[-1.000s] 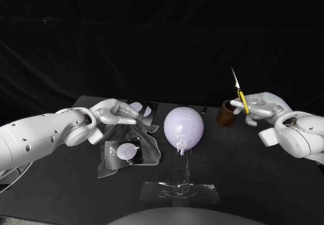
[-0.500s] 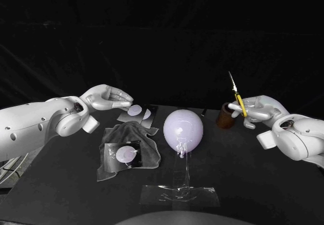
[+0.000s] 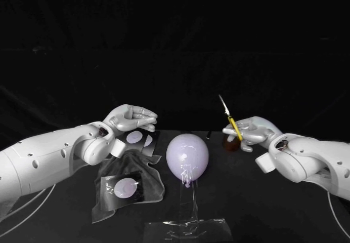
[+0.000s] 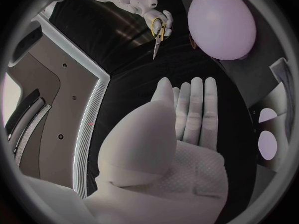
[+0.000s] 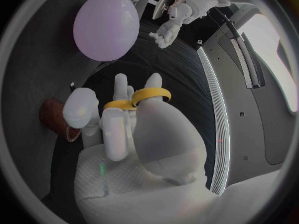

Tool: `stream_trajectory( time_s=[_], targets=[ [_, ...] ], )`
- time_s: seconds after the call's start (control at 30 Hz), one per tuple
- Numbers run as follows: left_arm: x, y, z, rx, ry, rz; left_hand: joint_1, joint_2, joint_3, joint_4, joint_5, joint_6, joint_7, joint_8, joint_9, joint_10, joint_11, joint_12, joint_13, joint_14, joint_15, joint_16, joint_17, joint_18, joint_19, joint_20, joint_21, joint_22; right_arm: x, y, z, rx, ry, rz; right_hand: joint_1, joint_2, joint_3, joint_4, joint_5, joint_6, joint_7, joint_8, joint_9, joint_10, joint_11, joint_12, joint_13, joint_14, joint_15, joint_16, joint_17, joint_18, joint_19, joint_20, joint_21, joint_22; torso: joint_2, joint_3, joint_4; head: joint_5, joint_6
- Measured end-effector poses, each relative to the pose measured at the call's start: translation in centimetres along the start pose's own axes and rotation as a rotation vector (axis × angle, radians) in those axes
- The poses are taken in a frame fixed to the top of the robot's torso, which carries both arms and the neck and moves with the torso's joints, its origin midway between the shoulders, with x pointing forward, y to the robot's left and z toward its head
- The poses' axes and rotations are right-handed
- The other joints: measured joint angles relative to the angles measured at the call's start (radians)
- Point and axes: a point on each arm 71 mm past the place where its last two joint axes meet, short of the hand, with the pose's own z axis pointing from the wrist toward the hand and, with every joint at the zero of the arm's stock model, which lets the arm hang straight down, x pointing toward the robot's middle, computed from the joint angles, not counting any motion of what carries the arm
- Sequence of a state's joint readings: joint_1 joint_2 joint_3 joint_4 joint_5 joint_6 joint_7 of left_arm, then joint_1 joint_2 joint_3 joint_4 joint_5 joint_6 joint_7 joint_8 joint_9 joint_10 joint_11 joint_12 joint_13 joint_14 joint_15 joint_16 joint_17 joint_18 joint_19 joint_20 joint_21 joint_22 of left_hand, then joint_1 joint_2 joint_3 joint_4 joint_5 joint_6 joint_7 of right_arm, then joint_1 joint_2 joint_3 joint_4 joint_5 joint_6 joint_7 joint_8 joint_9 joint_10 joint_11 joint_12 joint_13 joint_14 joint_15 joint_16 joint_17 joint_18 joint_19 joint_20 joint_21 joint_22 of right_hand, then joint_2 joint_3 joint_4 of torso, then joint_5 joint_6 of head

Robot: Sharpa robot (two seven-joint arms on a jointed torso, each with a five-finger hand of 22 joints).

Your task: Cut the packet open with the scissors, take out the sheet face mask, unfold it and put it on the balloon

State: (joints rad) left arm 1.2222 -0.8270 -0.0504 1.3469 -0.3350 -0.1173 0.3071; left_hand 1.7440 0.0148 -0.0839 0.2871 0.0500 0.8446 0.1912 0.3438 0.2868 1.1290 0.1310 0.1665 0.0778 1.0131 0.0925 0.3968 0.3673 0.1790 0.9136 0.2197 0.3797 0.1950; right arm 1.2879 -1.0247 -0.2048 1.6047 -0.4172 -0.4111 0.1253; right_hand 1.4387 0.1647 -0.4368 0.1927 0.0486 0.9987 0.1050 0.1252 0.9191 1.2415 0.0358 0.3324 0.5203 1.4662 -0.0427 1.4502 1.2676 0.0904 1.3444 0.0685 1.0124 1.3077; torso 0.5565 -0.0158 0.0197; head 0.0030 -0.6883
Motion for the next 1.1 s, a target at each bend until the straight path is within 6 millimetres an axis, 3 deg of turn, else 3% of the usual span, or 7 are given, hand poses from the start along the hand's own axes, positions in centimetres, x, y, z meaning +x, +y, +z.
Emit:
stream_trajectory(
  time_s=[0.1,0.23,0.5,0.73,0.87,1.1],
  targets=[
    [1.0,-0.2,1.2,0.016,-0.01,-0.029,-0.007,0.005,-0.007,0.006,0.0,0.011,-0.002,-0.009,-0.007,0.008,0.001,-0.004,-0.006,-0.022,0.007,-0.019,0.0,-0.018,-0.072,0.025,-0.048,-0.025,0.6,0.3,0.5,-0.003,0.013,-0.002,0.0,0.0,-0.001,-0.001,0.0,0.0,0.0,0.0,-0.002,0.0,0.0,-0.001,-0.002,0.0,0.0,0.0,0.002,0.0,0.004,0.004,0.002,0.0,0.0,0.0002,0.0,-0.016,0.024],
    [1.5,-0.2,2.4,0.03,-0.03,-0.054,-0.05,0.008,-0.039,0.006,0.0,0.011,-0.002,-0.024,-0.016,0.012,0.005,-0.024,-0.009,-0.033,0.013,-0.037,0.0,-0.018,-0.115,0.05,-0.084,-0.046,0.8,0.7,1.8,-0.006,0.009,-0.028,0.006,-0.005,-0.001,-0.017,0.0,0.002,0.002,-0.006,-0.008,0.004,0.004,-0.006,-0.008,0.0,0.0,0.004,0.007,0.0,0.004,0.004,0.008,0.0,0.0,0.0004,-0.0006,-0.026,0.05],
    [-0.4,0.5,3.8,0.022,-0.111,-0.067,-0.067,0.008,-0.065,0.005,0.0,0.002,0.008,-0.037,-0.024,0.0,0.016,-0.046,-0.01,-0.054,0.024,-0.062,0.0,-0.019,-0.128,0.062,-0.098,-0.059,0.2,2.8,6.1,-0.039,-0.025,-0.24,0.014,-0.009,0.001,-0.034,0.0,0.018,-0.007,-0.01,-0.013,0.007,0.007,-0.017,-0.015,0.0,0.0,0.004,0.017,0.0,0.012,0.003,0.027,0.0,-0.001,0.0014,0.0007,-0.035,0.082],
    [-3.4,0.1,4.8,0.019,-0.171,-0.039,-0.08,0.02,-0.084,0.003,0.0,-0.008,0.001,-0.055,-0.03,0.0,0.016,-0.059,-0.01,-0.086,0.03,-0.093,-0.007,-0.021,-0.147,0.07,-0.118,-0.071,0.7,4.3,10.1,-0.003,-0.034,-0.455,0.014,-0.009,0.0,-0.041,0.0,0.023,-0.009,-0.011,-0.015,0.011,0.011,-0.02,-0.018,0.0,0.0,0.004,0.017,0.0,0.015,0.0,0.031,0.0,0.003,-0.0002,0.0033,-0.043,0.087],
    [-4.9,-0.9,5.6,0.028,-0.188,-0.003,-0.084,0.024,-0.101,0.001,0.0,-0.016,0.0,-0.062,-0.033,-0.002,0.018,-0.071,-0.01,-0.123,0.044,-0.135,-0.023,-0.041,-0.208,0.071,-0.16,-0.095,1.5,5.1,11.8,0.002,-0.037,-0.613,0.014,-0.009,0.0,-0.041,0.0,0.023,-0.009,-0.014,-0.016,0.011,0.011,-0.024,-0.019,0.0,0.0,0.004,0.016,0.0,0.018,-0.003,0.037,0.0,0.006,-0.002,0.0058,-0.046,0.084],
    [-7.9,-3.7,6.6,0.055,-0.223,0.079,-0.12,0.034,-0.127,0.004,0.0,-0.039,0.016,-0.079,-0.039,-0.044,0.041,-0.102,-0.013,-0.137,0.057,-0.161,-0.034,-0.041,-0.208,0.071,-0.165,-0.102,2.6,6.7,14.1,-0.011,-0.064,-0.888,0.019,-0.013,0.0,-0.041,0.0,0.023,-0.009,-0.014,-0.017,0.011,0.011,-0.025,-0.021,0.0,0.0,0.008,0.018,0.0,0.024,-0.002,0.048,0.0,0.011,-0.0046,0.0077,-0.036,0.078]
  ],
)
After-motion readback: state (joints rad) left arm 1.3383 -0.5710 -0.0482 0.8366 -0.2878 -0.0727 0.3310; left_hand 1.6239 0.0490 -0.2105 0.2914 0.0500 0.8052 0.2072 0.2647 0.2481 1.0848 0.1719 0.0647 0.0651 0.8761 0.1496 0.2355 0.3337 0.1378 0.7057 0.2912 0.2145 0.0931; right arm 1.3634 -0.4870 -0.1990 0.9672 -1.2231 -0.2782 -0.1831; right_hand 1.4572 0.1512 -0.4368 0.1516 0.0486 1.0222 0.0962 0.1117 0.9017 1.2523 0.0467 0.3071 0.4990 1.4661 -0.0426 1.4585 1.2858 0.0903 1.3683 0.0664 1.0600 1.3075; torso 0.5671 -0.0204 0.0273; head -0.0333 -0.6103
